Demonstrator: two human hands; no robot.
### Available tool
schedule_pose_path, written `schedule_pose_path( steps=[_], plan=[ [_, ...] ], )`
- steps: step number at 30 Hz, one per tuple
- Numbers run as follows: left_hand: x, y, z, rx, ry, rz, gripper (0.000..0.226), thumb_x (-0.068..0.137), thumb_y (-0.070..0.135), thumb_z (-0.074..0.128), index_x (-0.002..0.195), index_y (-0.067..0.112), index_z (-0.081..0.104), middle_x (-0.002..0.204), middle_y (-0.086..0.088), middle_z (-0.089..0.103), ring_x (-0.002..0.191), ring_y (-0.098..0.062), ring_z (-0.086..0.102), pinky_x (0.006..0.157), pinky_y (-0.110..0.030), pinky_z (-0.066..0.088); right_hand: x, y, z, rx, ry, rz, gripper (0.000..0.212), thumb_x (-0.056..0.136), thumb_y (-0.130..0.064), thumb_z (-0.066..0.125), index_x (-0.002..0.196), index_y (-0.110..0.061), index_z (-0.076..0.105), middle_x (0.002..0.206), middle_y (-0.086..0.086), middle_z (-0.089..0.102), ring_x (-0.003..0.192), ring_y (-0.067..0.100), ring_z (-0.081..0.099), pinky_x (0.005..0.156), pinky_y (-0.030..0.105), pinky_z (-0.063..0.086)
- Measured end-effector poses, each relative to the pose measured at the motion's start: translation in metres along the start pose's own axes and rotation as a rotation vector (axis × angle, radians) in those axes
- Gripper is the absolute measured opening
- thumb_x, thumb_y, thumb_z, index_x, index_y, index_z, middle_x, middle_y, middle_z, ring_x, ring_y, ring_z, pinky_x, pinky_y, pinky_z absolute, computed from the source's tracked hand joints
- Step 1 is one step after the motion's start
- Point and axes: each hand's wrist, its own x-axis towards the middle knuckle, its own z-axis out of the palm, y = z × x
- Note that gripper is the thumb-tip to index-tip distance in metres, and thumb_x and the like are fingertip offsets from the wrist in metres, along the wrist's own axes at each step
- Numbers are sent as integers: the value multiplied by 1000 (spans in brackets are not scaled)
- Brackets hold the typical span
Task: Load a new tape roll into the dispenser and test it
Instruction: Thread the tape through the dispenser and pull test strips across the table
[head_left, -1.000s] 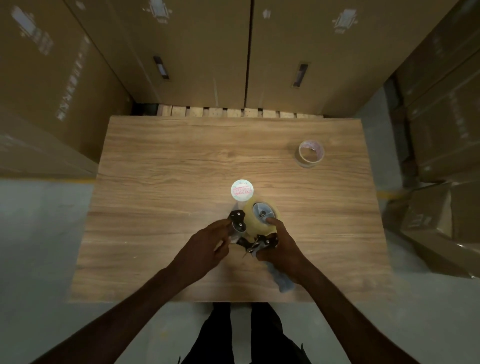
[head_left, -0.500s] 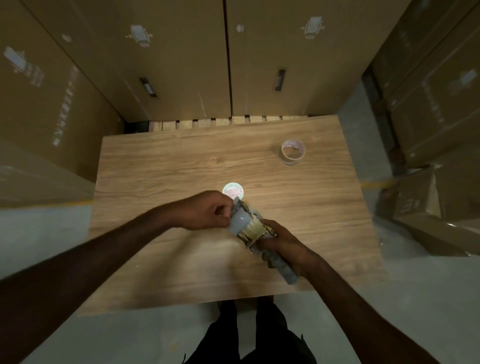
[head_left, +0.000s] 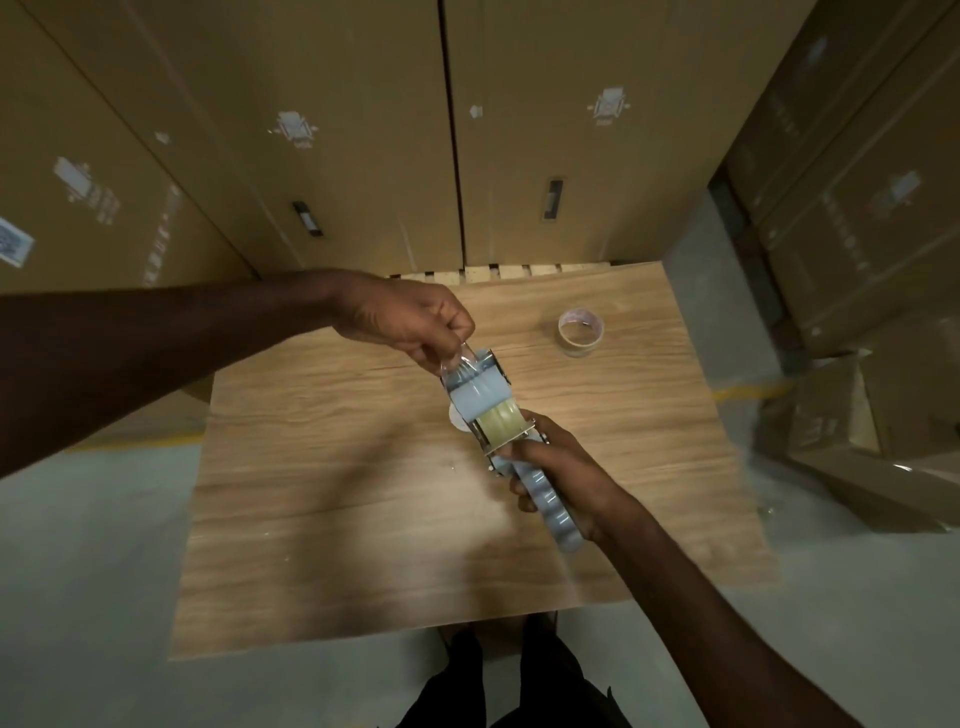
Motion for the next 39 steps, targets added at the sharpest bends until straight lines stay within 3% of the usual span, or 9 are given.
schedule_pose_path(
  steps=[6,9,13,19,24,30,36,39],
  plan=[
    [-26,61,-19,88,57,10,14,83,5,61,75,7,50,89,-17,50,89,-25,55,98,-43,48,-5,-39,15,32,-39,-141,58,84,-15,76,137,-9,56,84,12,69,61,20,47,52,26,38],
    [-37,83,-23,106,66,39,13,81,6,63,75,4,52,80,-12,52,75,-16,59,81,-29,56,-10,-55,19,11,-47,-217,57,87,-14,78,138,-9,55,86,12,69,61,20,47,52,27,38],
    [-46,99,-22,133,76,66,14,82,3,58,71,7,50,70,-6,54,66,-8,57,67,-20,53,-14,-66,23,-11,-21,-281,55,88,-19,80,137,-12,57,88,15,67,56,19,46,51,26,38],
    [-43,95,-17,162,94,76,19,82,4,61,69,13,51,68,0,52,68,-7,54,76,-25,52,-15,-69,32,18,60,-267,40,88,-47,80,113,-20,66,78,14,70,48,19,46,48,25,36],
    [-41,90,-14,165,103,74,19,82,5,60,68,13,52,67,2,55,68,-7,55,73,-24,51,-16,-66,34,25,87,-260,23,89,-45,78,99,-26,69,79,16,70,46,19,45,46,24,35],
    [-44,89,-16,167,104,59,16,83,7,62,69,13,54,70,1,57,72,-10,57,74,-26,51,-14,-66,38,19,79,-254,26,84,-49,80,97,-29,71,82,18,69,50,20,45,47,25,37],
    [-46,90,-15,152,104,49,15,83,7,60,70,10,52,67,2,56,68,-7,58,69,-21,51,-10,-62,38,48,91,-232,20,88,-45,80,95,-29,70,82,17,70,49,20,45,46,24,37],
    [-45,87,-14,183,125,50,13,83,9,62,74,8,53,72,-7,54,73,-16,55,70,-22,51,-8,-59,37,44,96,-217,21,89,-45,80,96,-28,68,82,17,70,48,20,45,46,24,38]
  ],
)
